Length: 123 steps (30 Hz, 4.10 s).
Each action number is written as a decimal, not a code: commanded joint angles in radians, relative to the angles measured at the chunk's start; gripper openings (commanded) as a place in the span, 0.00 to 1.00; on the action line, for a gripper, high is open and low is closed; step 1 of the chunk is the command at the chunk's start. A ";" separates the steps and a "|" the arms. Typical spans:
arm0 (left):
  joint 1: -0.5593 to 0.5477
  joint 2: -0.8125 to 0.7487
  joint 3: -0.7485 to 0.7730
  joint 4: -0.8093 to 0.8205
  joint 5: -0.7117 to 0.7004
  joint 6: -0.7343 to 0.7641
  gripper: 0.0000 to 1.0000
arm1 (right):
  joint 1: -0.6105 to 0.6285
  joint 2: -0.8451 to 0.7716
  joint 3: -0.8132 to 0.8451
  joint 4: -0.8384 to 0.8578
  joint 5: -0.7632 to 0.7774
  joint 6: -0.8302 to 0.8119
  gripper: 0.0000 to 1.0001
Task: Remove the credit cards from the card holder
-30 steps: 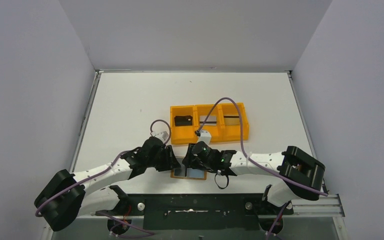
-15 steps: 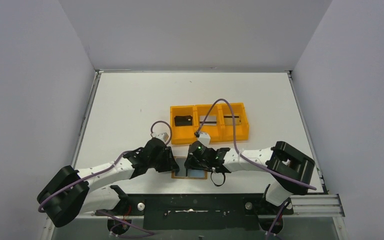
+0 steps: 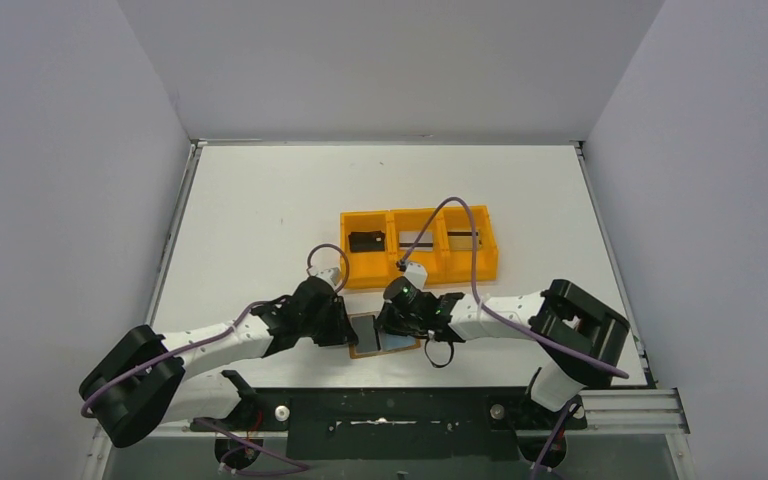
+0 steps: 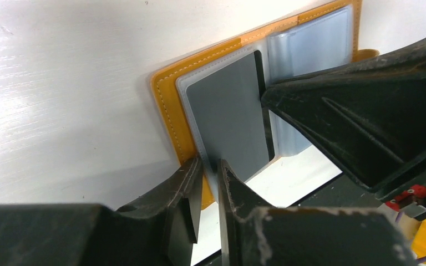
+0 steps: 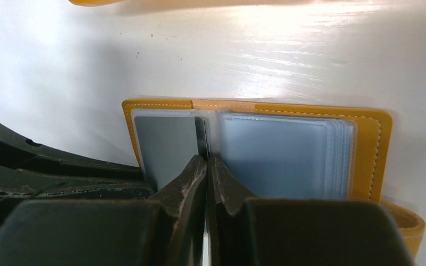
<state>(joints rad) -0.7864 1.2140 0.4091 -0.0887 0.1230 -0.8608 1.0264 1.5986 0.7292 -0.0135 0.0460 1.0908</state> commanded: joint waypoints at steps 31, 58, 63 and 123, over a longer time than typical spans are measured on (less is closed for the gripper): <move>-0.014 -0.029 0.078 -0.083 -0.048 0.032 0.31 | -0.028 -0.028 -0.004 0.002 -0.057 -0.008 0.19; -0.020 0.128 0.070 -0.108 -0.018 0.067 0.00 | -0.054 -0.060 -0.084 0.153 -0.126 0.030 0.00; -0.020 0.133 0.077 -0.125 -0.030 0.077 0.00 | -0.057 -0.108 -0.099 0.115 -0.081 0.024 0.00; -0.019 0.176 0.133 -0.154 -0.042 0.151 0.00 | -0.081 -0.036 -0.102 0.168 -0.204 0.005 0.27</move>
<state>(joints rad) -0.8032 1.3636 0.5568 -0.1791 0.1352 -0.7506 0.9302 1.5349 0.5884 0.1673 -0.1516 1.1263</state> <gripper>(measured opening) 0.009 0.323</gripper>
